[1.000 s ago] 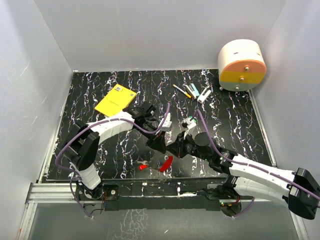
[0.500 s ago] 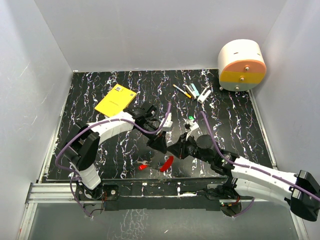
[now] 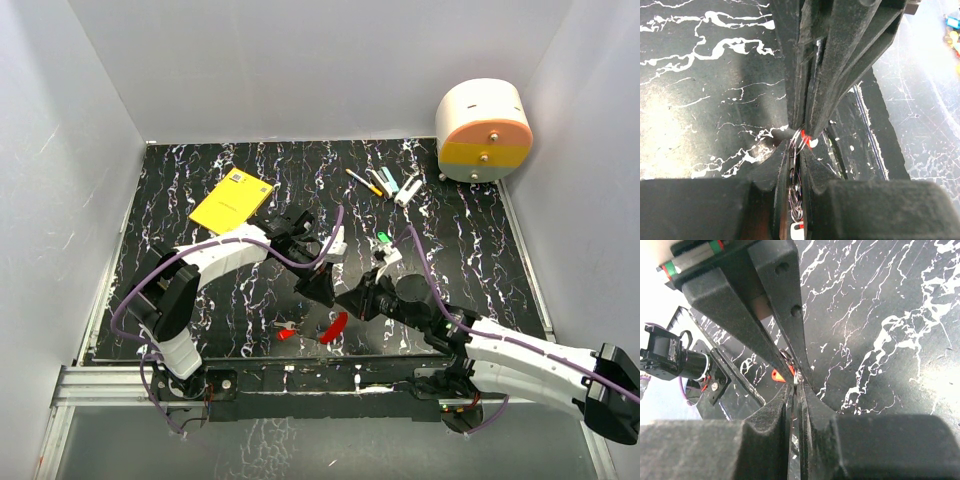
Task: Put the keys on the keyring
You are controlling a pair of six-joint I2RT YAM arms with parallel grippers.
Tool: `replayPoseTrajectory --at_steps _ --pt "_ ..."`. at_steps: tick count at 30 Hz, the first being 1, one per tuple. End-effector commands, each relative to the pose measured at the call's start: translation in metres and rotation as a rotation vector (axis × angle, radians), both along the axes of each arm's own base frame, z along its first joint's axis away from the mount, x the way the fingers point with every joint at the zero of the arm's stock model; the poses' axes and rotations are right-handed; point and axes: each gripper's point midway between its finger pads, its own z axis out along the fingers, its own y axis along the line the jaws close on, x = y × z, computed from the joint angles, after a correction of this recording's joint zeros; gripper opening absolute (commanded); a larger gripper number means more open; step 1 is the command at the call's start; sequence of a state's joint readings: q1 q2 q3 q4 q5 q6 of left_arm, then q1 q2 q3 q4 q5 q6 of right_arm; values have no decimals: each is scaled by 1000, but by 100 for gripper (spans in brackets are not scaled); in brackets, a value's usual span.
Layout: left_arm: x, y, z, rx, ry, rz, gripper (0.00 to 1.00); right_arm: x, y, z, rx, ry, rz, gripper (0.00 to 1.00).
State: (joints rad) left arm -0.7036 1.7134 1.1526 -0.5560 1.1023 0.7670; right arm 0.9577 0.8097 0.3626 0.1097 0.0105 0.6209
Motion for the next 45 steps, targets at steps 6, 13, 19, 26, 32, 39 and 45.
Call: replayPoseTrajectory --at_steps 6,13,19,26,32,39,45 --pt "13 3 10 -1 -62 31 0 -12 -6 -18 -11 40 9 29" --pt "15 7 4 29 -87 29 0 -10 -12 3 12 -9 -9 31" --pt "14 7 1 32 -72 27 0 -3 1 35 54 -48 4 29" --pt "12 8 -3 43 -63 26 0 7 13 46 46 -79 6 29" --pt "11 7 -3 45 -60 25 0 13 20 47 27 -92 11 30" --pt "8 7 0 39 -61 22 0 21 22 48 10 -115 -9 30" --pt "7 6 8 25 -59 22 0 25 28 41 -15 -109 -3 30"
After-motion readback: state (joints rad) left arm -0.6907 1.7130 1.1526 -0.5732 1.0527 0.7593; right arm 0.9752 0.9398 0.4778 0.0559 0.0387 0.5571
